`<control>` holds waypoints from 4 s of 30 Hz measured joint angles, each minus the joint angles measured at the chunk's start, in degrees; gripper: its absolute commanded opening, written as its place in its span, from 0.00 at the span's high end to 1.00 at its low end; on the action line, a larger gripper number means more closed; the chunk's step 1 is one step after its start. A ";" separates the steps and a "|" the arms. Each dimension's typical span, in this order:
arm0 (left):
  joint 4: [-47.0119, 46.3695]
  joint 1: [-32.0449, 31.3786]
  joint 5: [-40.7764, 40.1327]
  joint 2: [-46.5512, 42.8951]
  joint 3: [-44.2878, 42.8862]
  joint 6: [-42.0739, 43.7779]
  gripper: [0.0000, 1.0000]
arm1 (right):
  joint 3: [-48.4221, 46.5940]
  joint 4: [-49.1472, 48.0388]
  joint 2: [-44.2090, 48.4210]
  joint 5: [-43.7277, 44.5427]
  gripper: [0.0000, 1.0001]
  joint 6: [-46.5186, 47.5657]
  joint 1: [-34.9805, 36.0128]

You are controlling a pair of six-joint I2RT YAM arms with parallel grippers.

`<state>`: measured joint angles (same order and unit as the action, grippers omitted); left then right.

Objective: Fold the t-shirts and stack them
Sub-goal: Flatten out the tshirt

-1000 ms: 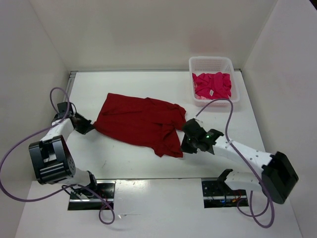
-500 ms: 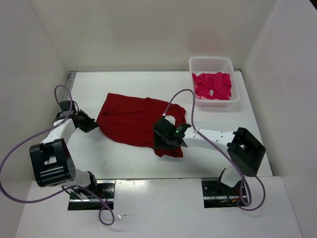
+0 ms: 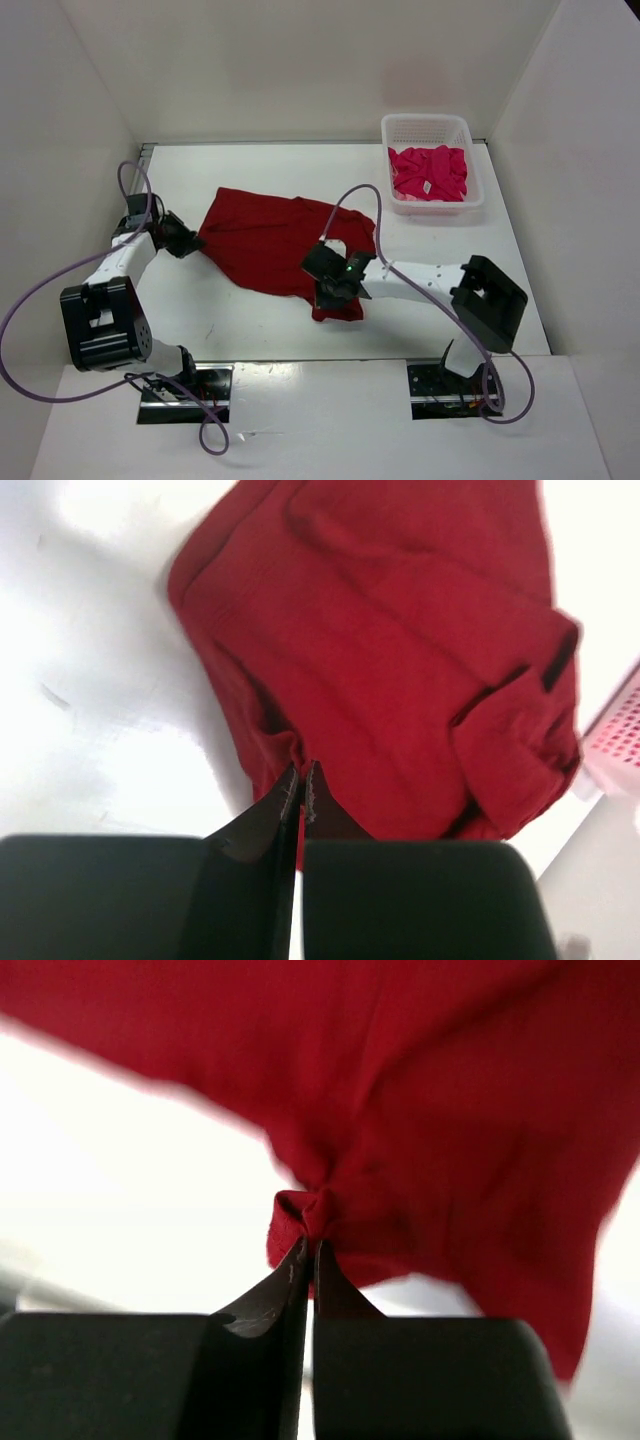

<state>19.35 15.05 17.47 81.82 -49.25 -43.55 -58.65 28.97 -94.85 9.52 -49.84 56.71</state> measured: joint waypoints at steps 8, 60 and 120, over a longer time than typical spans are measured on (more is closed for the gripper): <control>0.09 0.15 0.61 1.27 -8.57 -0.33 1.00 | 3.76 5.79 19.30 -14.56 0.79 -1.36 7.82; -1.31 8.68 4.94 3.85 -17.29 -7.54 1.00 | -28.87 1.90 5.51 -4.74 1.00 16.65 -21.03; 3.10 -1.25 -6.25 -4.09 -7.96 -3.26 1.00 | 22.71 -17.03 13.14 -16.26 0.48 -9.81 -6.54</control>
<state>22.46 13.80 11.22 77.73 -57.21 -46.81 -35.94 11.94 -81.71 -6.74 -59.66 50.17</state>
